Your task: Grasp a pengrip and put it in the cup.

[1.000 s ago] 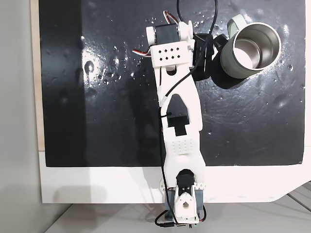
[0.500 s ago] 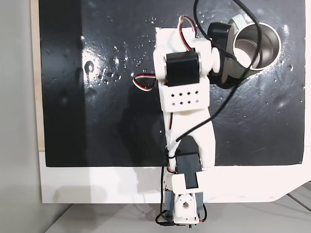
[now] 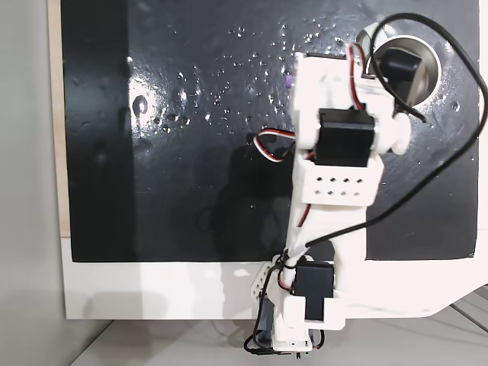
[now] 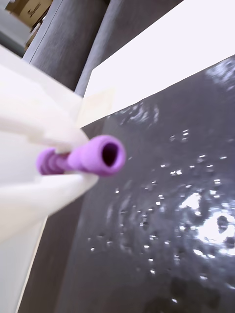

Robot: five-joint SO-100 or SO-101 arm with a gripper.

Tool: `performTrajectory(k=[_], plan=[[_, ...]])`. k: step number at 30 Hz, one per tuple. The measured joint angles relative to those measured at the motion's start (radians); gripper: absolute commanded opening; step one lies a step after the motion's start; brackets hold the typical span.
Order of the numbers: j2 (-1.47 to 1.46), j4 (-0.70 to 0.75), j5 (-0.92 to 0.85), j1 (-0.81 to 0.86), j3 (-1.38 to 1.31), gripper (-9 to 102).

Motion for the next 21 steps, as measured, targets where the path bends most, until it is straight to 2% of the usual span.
performTrajectory(k=[7,10,21], plan=[[0.005,0.0,-0.1,0.224,0.002,0],[-0.06,0.0,-0.127,0.296,-0.081,0],[-0.244,0.0,-0.178,0.39,-0.33,0]])
